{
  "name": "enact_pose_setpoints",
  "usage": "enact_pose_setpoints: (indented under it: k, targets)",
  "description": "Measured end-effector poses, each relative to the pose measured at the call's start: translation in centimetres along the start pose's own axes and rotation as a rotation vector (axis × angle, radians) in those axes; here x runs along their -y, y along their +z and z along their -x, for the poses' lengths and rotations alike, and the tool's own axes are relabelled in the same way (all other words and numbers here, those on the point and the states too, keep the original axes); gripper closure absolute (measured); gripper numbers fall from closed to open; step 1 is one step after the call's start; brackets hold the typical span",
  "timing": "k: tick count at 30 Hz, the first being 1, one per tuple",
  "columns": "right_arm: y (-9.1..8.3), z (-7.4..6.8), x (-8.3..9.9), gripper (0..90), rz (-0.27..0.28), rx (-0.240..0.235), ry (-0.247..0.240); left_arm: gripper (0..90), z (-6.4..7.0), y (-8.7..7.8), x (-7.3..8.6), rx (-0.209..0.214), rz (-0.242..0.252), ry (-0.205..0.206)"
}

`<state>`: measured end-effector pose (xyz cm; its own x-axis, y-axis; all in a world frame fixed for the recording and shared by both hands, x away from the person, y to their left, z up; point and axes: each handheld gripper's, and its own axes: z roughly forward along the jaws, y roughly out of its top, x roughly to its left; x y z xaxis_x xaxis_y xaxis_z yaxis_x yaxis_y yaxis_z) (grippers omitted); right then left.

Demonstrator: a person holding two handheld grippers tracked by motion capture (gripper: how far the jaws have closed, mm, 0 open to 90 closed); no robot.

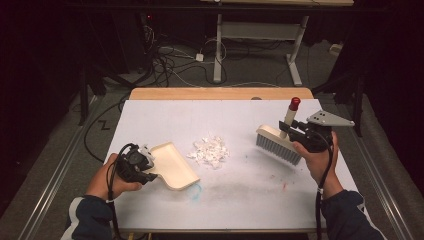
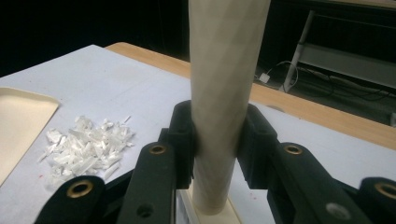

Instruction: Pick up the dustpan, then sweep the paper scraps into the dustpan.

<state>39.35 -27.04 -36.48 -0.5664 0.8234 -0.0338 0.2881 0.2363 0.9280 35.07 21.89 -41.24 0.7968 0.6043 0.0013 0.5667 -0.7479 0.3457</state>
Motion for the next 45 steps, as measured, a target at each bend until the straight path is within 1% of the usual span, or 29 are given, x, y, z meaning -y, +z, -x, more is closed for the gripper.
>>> enact_pose_setpoints:
  k: [5, 6, 9, 12, 17, 18, 19, 22, 23, 26, 28, 31, 32, 34, 36, 37, 38, 39, 40, 41, 43, 45]
  targets:
    - [0.7, -0.3, -0.1, 71.3, 0.005, -0.004, -0.010, 63.1, -0.1, 0.1, -0.1, 0.001, -0.010, 0.001]
    - [0.9, -0.4, -0.2, 71.3, 0.010, -0.008, -0.019, 63.1, -0.1, 0.2, -0.1, 0.001, -0.011, 0.001]
    - [1.5, -0.8, -0.4, 71.3, 0.012, -0.011, -0.012, 63.1, -0.1, 0.2, -0.1, 0.002, -0.013, -0.002]
    - [2.3, -1.1, -0.9, 71.3, 0.017, -0.007, -0.016, 63.1, -0.1, 0.2, -0.3, 0.001, -0.016, 0.004]
    - [4.3, -1.8, -2.0, 71.3, 0.023, -0.005, -0.015, 63.1, -0.2, 0.3, -0.5, 0.010, -0.021, 0.006]
    - [4.3, -1.8, -2.0, 71.3, 0.023, -0.005, -0.015, 63.1, -0.2, 0.3, -0.5, 0.010, -0.021, 0.006]
    - [5.6, -2.1, -2.5, 71.3, 0.020, -0.003, -0.009, 63.1, -0.2, 0.5, -0.6, 0.011, -0.024, 0.006]
    - [7.3, -2.8, -3.2, 71.3, 0.018, 0.017, -0.014, 63.1, -0.2, 0.7, -0.7, 0.015, -0.031, 0.003]
    - [7.7, -2.9, -3.4, 71.3, 0.018, 0.019, -0.013, 63.1, -0.2, 0.9, -0.7, 0.021, -0.030, 0.000]
    - [9.5, -3.4, -3.9, 71.3, 0.021, 0.028, -0.006, 63.1, -0.1, 1.2, -0.7, 0.021, -0.041, 0.003]
    - [10.7, -3.8, -4.0, 71.3, 0.022, 0.035, 0.003, 63.1, -0.1, 1.2, -0.7, 0.024, -0.041, 0.002]
    - [12.3, -4.7, -4.2, 71.3, 0.023, 0.052, -0.010, 63.1, 0.0, 1.5, -0.8, 0.025, -0.045, 0.002]
    - [12.8, -5.0, -4.2, 71.3, 0.023, 0.054, -0.002, 63.1, 0.1, 1.6, -0.9, 0.025, -0.047, 0.001]
    - [13.5, -5.4, -4.0, 71.3, 0.033, 0.057, 0.022, 63.1, 0.1, 1.8, -1.0, 0.027, -0.051, 0.002]
    - [14.1, -6.0, -3.8, 71.3, 0.041, 0.067, 0.017, 63.1, 0.1, 1.9, -1.0, 0.029, -0.051, -0.001]
    - [14.3, -6.2, -3.7, 71.3, 0.039, 0.064, 0.019, 63.1, 0.1, 2.0, -1.0, 0.027, -0.053, -0.001]
    - [14.6, -6.7, -3.5, 71.3, 0.026, 0.052, 0.019, 63.1, 0.1, 2.0, -1.1, 0.028, -0.052, -0.002]
    - [14.8, -6.9, -3.4, 71.3, 0.022, 0.047, 0.010, 63.1, 0.1, 2.0, -1.1, 0.030, -0.051, -0.005]
    - [14.8, -6.9, -3.4, 71.3, 0.022, 0.047, 0.010, 63.1, 0.1, 2.0, -1.1, 0.030, -0.051, -0.005]
    - [14.9, -7.9, -3.2, 71.2, 0.031, 0.040, 0.001, 63.1, 0.1, 2.0, -1.1, 0.030, -0.051, -0.006]
    - [15.0, -8.7, -3.2, 71.2, 0.024, 0.022, -0.019, 63.1, 0.1, 2.0, -1.0, 0.037, -0.042, -0.012]
    - [15.0, -9.5, -3.1, 71.2, 0.020, 0.002, -0.022, 63.1, 0.0, 2.1, -1.0, 0.041, -0.038, -0.021]
